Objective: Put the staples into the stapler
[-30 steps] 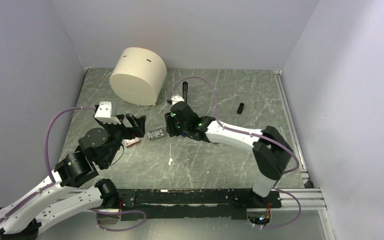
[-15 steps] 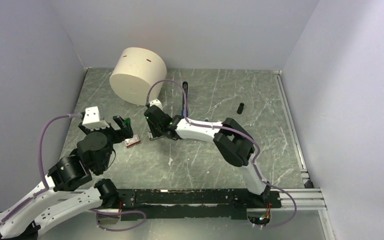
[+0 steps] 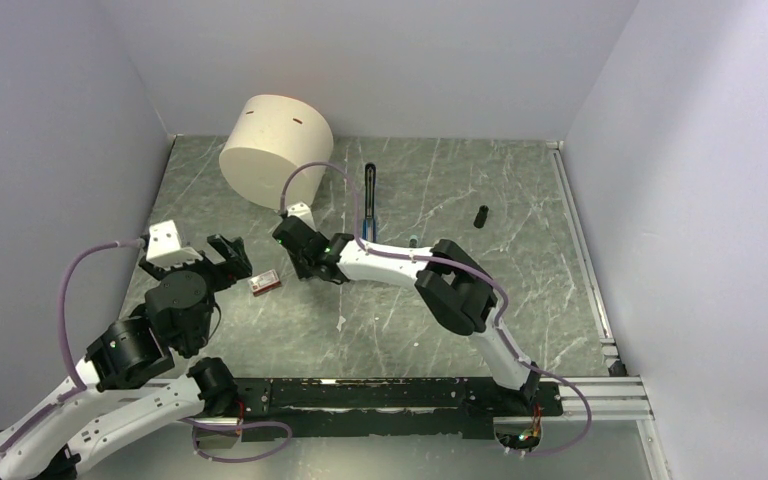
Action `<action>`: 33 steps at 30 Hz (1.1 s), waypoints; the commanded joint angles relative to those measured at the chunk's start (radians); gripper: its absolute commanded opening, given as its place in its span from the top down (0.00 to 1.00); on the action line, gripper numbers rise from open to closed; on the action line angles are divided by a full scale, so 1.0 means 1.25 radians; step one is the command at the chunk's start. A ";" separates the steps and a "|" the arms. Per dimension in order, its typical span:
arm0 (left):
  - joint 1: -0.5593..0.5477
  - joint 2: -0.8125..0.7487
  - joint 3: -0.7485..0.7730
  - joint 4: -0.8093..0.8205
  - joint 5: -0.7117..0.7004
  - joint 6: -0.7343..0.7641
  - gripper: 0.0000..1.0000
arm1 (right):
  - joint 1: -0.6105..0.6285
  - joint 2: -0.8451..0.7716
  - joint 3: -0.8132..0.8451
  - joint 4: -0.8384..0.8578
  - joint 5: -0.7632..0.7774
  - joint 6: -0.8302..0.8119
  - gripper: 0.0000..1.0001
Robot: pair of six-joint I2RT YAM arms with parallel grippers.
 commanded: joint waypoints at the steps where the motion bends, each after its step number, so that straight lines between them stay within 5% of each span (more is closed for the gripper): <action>1: -0.002 0.002 0.020 -0.021 -0.041 -0.015 0.07 | 0.001 0.021 0.024 -0.015 0.038 0.012 0.72; 33: -0.001 0.046 0.018 0.000 0.011 0.016 0.08 | -0.001 0.067 0.068 -0.041 0.014 0.026 0.65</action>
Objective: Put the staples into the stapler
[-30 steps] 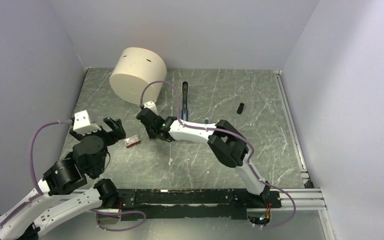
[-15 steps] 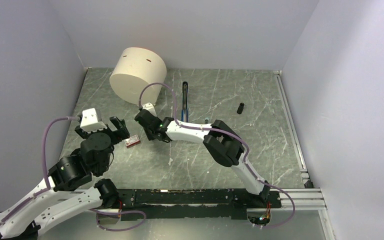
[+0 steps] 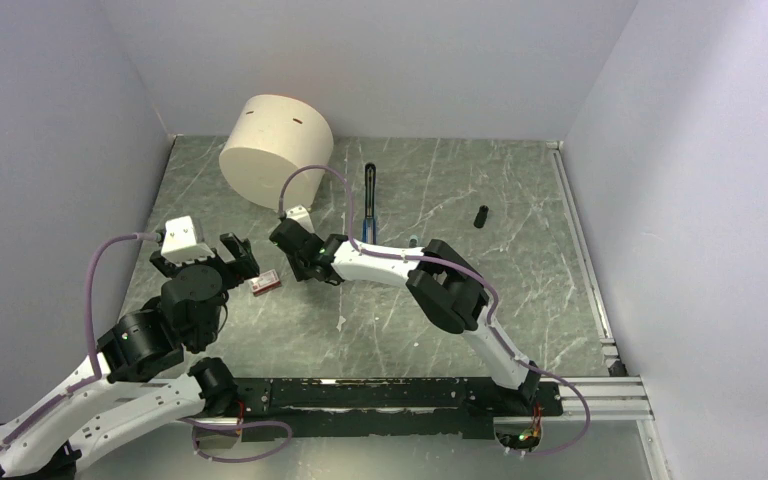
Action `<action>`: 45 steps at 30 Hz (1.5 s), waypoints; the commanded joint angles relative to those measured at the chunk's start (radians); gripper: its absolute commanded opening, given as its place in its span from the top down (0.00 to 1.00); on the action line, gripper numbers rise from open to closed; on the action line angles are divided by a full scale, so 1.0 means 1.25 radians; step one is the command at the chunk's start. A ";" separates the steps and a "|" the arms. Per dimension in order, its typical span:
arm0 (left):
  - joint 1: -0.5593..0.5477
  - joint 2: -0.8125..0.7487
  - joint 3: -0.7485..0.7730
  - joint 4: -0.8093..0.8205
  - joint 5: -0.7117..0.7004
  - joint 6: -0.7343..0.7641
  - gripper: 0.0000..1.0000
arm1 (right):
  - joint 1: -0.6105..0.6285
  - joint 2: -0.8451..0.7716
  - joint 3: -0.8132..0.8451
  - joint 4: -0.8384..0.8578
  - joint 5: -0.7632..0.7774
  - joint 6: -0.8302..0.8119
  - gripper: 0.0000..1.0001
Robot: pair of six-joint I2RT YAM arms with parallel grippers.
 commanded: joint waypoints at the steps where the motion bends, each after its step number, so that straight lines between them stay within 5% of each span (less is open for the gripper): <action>1: -0.002 0.001 0.018 0.012 0.010 0.011 0.08 | -0.001 0.017 0.023 -0.009 -0.010 0.022 0.65; 12: -0.002 0.004 0.017 0.016 0.013 0.014 0.08 | -0.005 -0.010 0.025 0.004 -0.011 0.022 0.76; 31: -0.002 0.002 0.011 0.024 0.011 0.025 0.08 | -0.066 0.018 0.084 -0.054 0.103 0.004 0.65; 45: -0.002 0.005 0.011 0.023 0.012 0.027 0.08 | -0.074 0.030 0.087 -0.079 0.054 0.004 0.61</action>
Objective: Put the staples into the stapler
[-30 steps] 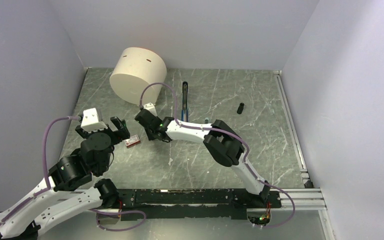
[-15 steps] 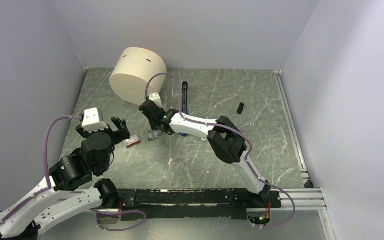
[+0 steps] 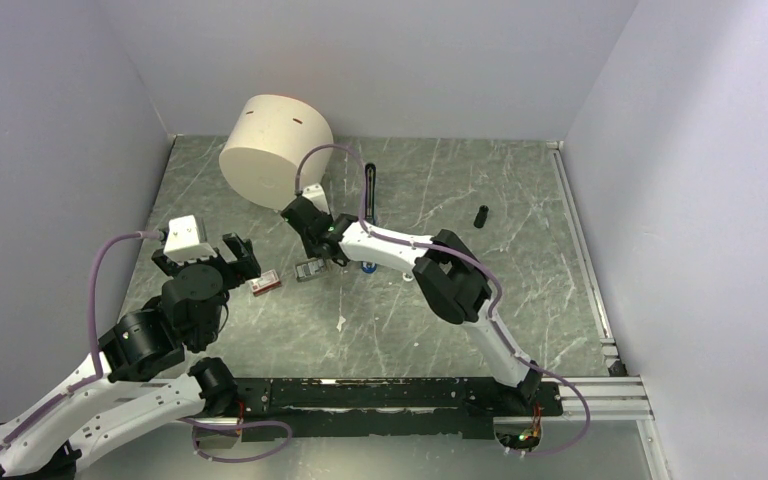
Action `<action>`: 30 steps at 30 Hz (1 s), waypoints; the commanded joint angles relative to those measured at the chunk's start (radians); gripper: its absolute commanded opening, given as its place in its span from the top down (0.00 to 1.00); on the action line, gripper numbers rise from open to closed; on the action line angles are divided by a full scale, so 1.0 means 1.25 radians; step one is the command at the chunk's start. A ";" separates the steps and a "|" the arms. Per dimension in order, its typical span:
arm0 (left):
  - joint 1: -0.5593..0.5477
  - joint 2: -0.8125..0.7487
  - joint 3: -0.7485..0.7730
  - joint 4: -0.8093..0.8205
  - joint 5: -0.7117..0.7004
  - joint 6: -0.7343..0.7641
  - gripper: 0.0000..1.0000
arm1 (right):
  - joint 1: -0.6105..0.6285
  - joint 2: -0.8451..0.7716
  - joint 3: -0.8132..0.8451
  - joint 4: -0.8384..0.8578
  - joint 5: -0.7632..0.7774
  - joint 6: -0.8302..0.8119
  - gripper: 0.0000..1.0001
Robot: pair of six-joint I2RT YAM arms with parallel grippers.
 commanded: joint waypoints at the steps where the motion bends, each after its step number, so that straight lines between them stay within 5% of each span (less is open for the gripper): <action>1: -0.002 0.002 0.012 0.018 0.001 0.010 0.08 | -0.002 0.013 0.010 -0.012 -0.026 -0.002 0.61; 9: -0.002 0.006 0.012 0.014 0.000 0.008 0.07 | 0.006 -0.048 -0.037 0.000 -0.068 -0.007 0.53; 18: -0.001 0.011 0.012 0.015 0.002 0.008 0.07 | 0.026 -0.077 -0.056 -0.005 -0.040 -0.019 0.63; 30: -0.002 0.012 0.011 0.016 0.001 0.011 0.07 | 0.030 -0.054 -0.055 -0.057 -0.084 0.008 0.57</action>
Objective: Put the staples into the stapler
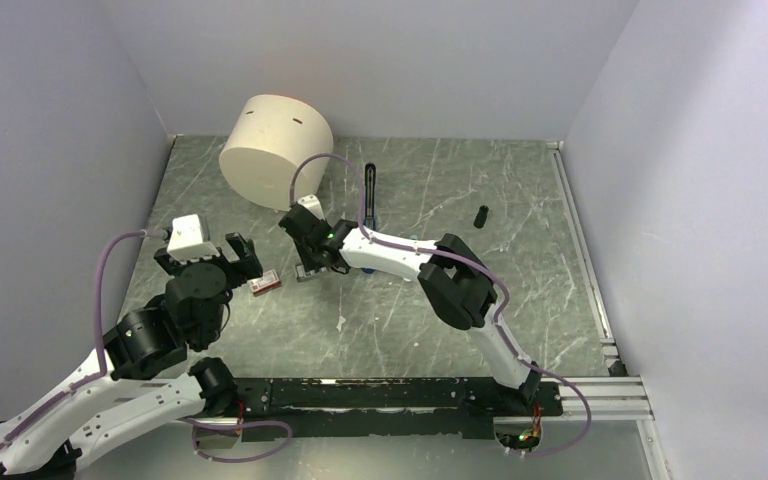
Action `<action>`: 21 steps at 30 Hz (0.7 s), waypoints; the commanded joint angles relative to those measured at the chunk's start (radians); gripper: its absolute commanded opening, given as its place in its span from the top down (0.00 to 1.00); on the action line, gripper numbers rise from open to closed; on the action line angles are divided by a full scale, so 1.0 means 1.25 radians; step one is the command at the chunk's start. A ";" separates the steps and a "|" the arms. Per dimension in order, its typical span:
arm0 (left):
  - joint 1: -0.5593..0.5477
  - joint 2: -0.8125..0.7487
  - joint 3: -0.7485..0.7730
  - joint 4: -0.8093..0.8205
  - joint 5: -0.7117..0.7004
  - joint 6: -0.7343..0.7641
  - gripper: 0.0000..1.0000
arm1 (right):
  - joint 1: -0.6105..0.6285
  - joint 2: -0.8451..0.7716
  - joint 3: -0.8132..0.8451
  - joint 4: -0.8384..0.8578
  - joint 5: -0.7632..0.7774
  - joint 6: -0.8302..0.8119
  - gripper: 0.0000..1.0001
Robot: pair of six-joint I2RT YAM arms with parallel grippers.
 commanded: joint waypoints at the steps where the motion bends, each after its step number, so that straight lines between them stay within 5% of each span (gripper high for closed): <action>1: -0.003 0.001 0.011 0.016 0.001 0.011 0.07 | 0.000 -0.010 -0.009 -0.019 -0.015 0.018 0.57; 6: -0.002 0.003 0.013 0.013 -0.002 0.009 0.07 | 0.000 -0.018 -0.032 0.016 -0.038 0.020 0.67; 21: -0.002 -0.002 0.012 0.013 -0.002 0.009 0.07 | 0.001 0.013 -0.023 0.019 -0.037 0.029 0.65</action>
